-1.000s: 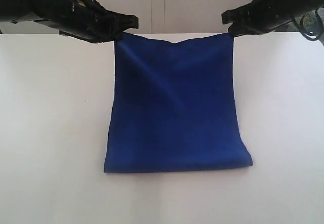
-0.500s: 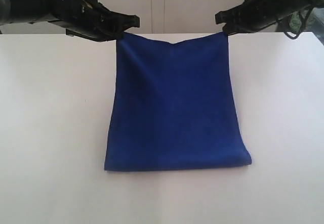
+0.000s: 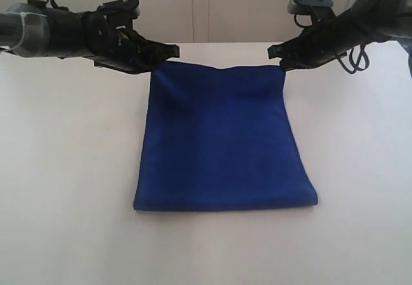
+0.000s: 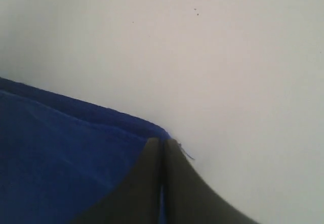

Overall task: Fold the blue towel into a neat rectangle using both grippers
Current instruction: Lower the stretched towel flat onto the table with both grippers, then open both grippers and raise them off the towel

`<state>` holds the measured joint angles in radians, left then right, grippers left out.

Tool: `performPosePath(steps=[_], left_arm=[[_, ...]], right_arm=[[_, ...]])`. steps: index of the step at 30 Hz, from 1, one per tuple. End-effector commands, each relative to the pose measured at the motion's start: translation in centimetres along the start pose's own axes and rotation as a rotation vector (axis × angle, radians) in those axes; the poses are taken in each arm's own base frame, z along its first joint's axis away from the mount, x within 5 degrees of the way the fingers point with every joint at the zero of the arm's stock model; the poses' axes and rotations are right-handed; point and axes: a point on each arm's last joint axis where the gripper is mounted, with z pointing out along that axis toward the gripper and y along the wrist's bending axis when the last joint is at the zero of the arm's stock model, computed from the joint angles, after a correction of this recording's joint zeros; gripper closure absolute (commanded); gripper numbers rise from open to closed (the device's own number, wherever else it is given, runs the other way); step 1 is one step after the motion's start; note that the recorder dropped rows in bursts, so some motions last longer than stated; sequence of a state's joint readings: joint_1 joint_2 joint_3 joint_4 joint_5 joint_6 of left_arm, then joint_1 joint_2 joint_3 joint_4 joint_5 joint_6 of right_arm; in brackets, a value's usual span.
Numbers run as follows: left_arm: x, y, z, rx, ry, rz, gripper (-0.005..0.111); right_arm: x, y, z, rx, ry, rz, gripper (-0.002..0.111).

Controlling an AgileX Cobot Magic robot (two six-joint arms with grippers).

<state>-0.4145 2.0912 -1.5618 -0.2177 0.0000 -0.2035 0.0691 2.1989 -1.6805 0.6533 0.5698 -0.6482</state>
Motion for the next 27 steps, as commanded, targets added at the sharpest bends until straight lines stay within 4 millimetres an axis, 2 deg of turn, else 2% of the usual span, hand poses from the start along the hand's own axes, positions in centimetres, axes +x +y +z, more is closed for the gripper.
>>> performPosePath(steps=[1, 12, 14, 16, 17, 21, 23, 27], left_arm=[[0.5, 0.6, 1.2, -0.01, -0.025, -0.023, 0.107], [1.3, 1.0, 2.3, -0.019, -0.017, -0.023, 0.106], [1.3, 1.1, 2.5, -0.021, -0.03, -0.023, 0.1], [1.5, 1.2, 2.8, -0.023, -0.035, -0.021, 0.088], [1.7, 1.3, 3.0, -0.025, -0.032, -0.021, 0.076], [1.9, 1.4, 3.2, -0.028, -0.026, -0.02, 0.058], [2.0, 1.4, 3.2, -0.028, -0.024, -0.017, 0.054], [1.9, 1.9, 3.2, -0.037, -0.012, 0.003, 0.052]], right_arm=[[0.0, 0.1, 1.1, 0.022, -0.027, -0.067, 0.108], [0.5, 1.5, 3.2, 0.043, -0.051, -0.111, 0.108], [0.4, 1.5, 3.2, 0.048, -0.056, -0.111, 0.108], [0.4, 1.4, 3.2, 0.051, -0.06, -0.111, 0.107], [0.4, 1.4, 3.2, 0.052, -0.062, -0.111, 0.101], [0.3, 1.4, 3.2, 0.058, -0.069, -0.111, 0.082], [0.2, 1.3, 3.2, 0.064, -0.076, -0.111, 0.071], [-0.5, 0.9, 2.3, 0.088, -0.119, -0.062, 0.06]])
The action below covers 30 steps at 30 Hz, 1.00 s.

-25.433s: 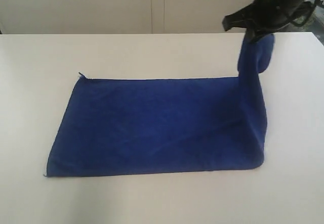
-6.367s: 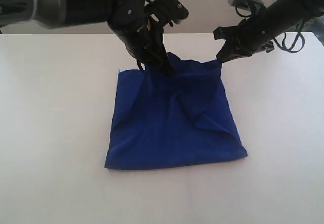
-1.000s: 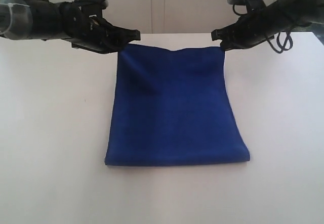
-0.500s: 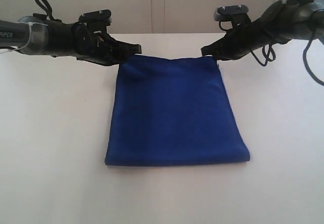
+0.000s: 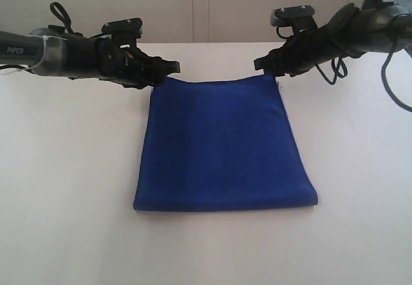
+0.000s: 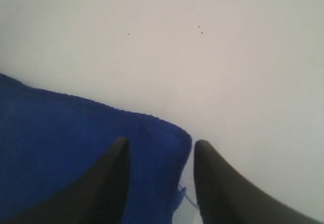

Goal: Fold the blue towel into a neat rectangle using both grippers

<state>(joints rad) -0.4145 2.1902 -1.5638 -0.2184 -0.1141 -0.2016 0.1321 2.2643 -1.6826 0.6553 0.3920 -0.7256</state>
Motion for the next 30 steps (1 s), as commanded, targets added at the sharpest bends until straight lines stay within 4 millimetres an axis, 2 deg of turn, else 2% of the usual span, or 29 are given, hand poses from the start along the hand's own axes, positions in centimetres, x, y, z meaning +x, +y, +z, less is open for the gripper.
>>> performPosePath(steps=[1, 5, 7, 10, 11, 13, 14, 15, 18, 21, 24, 28, 30], left_arm=[[-0.7, 1.3, -0.7, -0.021, 0.033, -0.004, 0.052], [-2.8, 3.8, -3.6, -0.057, 0.105, -0.037, 0.052], [-3.7, 4.5, -5.4, -0.07, 0.151, -0.036, 0.054], [-4.1, 4.6, -7.2, -0.071, 0.218, -0.03, 0.069], [-4.2, 4.3, -8.1, -0.061, 0.255, 0.002, 0.08], [-4.4, 4.0, -9.1, -0.049, 0.29, 0.05, 0.096], [-4.4, 3.7, -9.6, -0.042, 0.307, 0.064, 0.104], [-4.5, 3.6, -9.9, -0.039, 0.315, 0.072, 0.106], [-4.6, 2.9, -11.7, -0.019, 0.374, 0.075, 0.107], [-4.3, 1.8, -13.2, 0.013, 0.448, 0.139, 0.107], [-3.2, -0.2, -14.4, 0.06, 0.511, 0.22, 0.107], [-0.5, -3.3, -15.7, 0.114, 0.562, 0.294, 0.107], [1.6, -4.6, -15.9, 0.136, 0.585, 0.319, 0.107]], right_arm=[[-1.6, -0.9, -1.8, 0.03, -0.064, 0.095, 0.06], [-2.8, -0.8, -5.1, -0.034, -0.029, 0.102, 0.061], [-2.8, -0.3, -6.5, -0.083, 0.029, 0.079, 0.068], [-2.6, 0.1, -7.7, -0.104, 0.113, 0.053, 0.088], [-2.3, 0.2, -8.2, -0.103, 0.168, 0.062, 0.098], [-1.7, 0.4, -8.8, -0.105, 0.25, 0.08, 0.108], [-1.5, 0.4, -9.0, -0.108, 0.289, 0.088, 0.108], [-1.3, 0.5, -9.3, -0.112, 0.314, 0.086, 0.108], [-0.7, 1.1, -10.3, -0.161, 0.411, 0.095, 0.108], [-0.7, 1.9, -11.7, -0.175, 0.427, 0.126, 0.108], [0.0, 3.0, -13.0, -0.182, 0.44, 0.131, 0.108], [1.4, 5.0, -15.3, -0.183, 0.432, 0.127, 0.108], [2.9, 5.9, -16.4, -0.18, 0.435, 0.127, 0.108]])
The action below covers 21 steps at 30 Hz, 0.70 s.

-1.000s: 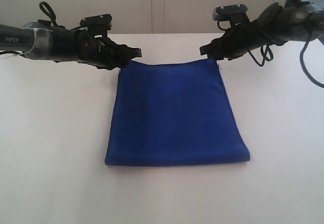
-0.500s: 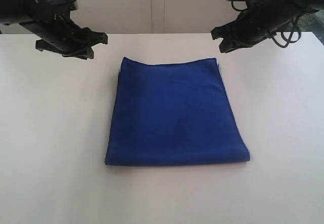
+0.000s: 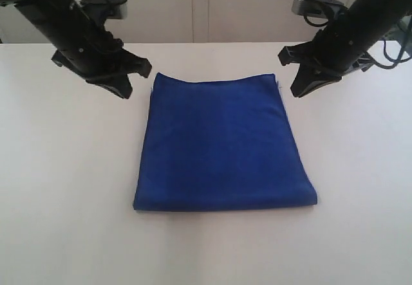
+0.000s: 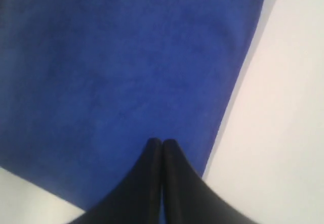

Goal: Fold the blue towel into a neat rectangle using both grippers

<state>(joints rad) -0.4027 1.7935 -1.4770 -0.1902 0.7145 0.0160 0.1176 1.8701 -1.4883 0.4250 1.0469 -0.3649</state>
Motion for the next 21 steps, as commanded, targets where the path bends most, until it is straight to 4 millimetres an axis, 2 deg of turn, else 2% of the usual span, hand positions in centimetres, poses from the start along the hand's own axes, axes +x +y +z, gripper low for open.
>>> performPosePath(steps=[1, 5, 9, 15, 21], left_arm=[[3.4, -4.0, 1.5, 0.053, 0.073, 0.065, 0.107], [5.0, -5.3, 3.1, 0.077, 0.085, 0.046, 0.107], [6.4, -5.7, 4.4, 0.092, 0.09, 0.015, 0.107], [8.3, -5.2, 5.7, 0.085, 0.132, -0.041, 0.107], [9.1, -4.9, 6.4, 0.075, 0.126, -0.058, 0.107]], right_arm=[[3.7, 2.0, -0.8, -0.003, -0.004, 0.007, 0.108], [6.5, 2.3, -0.1, -0.002, 0.004, 0.036, 0.108], [8.7, 1.8, 1.7, 0.001, 0.034, 0.085, 0.108], [10.4, 1.3, 3.2, 0.01, 0.037, 0.133, 0.108], [10.6, 1.3, 3.8, 0.004, 0.014, 0.16, 0.108]])
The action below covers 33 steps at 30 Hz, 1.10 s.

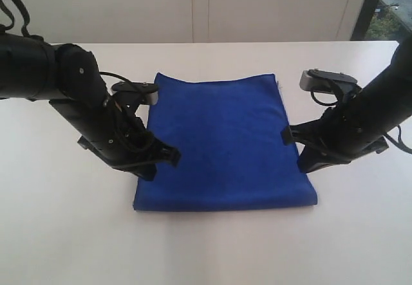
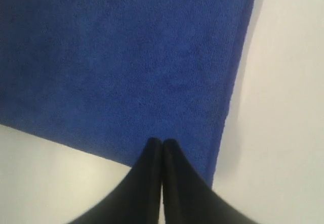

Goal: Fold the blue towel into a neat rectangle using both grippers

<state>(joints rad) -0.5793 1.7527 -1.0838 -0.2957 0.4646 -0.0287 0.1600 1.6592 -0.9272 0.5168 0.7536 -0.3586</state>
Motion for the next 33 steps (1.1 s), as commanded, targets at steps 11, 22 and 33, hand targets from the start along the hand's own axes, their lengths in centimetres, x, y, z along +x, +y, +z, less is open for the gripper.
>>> performPosePath(steps=[11, 22, 33], left_arm=[[1.5, 0.9, 3.0, -0.02, 0.062, -0.043, 0.107], [1.6, 0.9, 3.1, -0.02, 0.07, -0.045, 0.107], [1.6, 1.0, 3.1, -0.031, 0.071, -0.028, 0.107]], right_arm=[[-0.3, -0.7, 2.8, -0.019, 0.003, 0.023, 0.108], [0.2, -2.2, 5.0, 0.054, 0.091, 0.029, 0.108], [0.3, -2.2, 5.2, 0.041, 0.111, 0.044, 0.108]])
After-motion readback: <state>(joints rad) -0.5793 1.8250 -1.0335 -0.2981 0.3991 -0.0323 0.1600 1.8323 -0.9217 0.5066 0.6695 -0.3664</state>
